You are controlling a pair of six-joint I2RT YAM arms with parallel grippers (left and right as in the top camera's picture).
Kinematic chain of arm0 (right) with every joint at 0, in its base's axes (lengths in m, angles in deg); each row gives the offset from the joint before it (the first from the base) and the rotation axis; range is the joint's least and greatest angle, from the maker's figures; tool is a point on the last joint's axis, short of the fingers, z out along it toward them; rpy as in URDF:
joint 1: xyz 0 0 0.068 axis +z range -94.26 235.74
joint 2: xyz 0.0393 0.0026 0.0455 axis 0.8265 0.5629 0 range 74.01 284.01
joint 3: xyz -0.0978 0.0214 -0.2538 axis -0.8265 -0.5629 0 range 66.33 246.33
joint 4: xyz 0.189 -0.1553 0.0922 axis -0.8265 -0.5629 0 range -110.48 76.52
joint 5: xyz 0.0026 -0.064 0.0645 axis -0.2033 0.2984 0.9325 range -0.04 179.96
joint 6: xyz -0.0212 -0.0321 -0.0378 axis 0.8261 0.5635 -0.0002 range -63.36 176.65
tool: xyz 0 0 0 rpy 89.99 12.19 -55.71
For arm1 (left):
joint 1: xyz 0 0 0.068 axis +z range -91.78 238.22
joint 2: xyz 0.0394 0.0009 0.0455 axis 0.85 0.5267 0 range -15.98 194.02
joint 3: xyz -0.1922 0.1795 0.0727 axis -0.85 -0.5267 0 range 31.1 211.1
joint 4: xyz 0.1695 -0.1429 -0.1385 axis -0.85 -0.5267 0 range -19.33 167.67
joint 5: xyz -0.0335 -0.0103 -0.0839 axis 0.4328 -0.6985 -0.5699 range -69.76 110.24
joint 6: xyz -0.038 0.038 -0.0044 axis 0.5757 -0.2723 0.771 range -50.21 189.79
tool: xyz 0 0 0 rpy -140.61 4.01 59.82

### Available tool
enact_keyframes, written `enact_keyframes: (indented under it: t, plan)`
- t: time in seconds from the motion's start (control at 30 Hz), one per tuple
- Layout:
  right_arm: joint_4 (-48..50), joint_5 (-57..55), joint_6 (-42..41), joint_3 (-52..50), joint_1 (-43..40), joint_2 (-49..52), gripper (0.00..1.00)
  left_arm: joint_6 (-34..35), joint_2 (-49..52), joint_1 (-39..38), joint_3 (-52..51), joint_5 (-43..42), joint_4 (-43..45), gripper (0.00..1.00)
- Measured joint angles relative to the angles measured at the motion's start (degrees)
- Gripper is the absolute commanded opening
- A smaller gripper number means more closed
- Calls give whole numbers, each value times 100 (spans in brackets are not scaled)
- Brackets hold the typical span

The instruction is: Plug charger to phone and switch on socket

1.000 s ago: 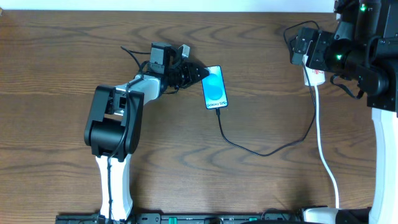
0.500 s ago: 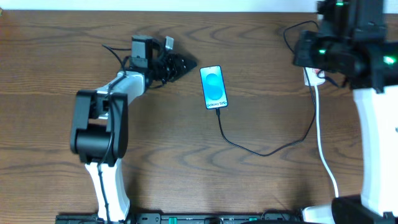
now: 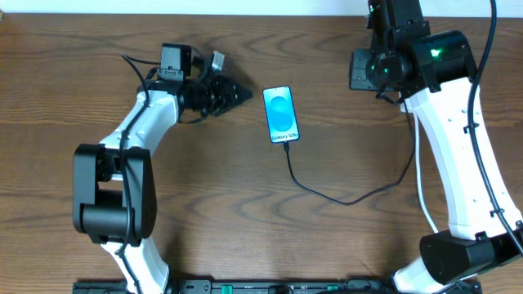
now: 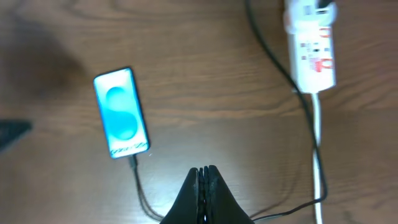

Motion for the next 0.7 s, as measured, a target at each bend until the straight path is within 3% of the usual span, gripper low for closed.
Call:
enact_keyframes:
  t: [0.37, 0.7]
  plan:
    - [-31, -297, -765, -15, -81, -697, 1, -1222, -1703, 0, -26, 2065, -2682, 41]
    - [-669, -337, -2380, -15, -1104, -1255, 1, -1652, -3348, -160, -26, 3309, -3554, 41]
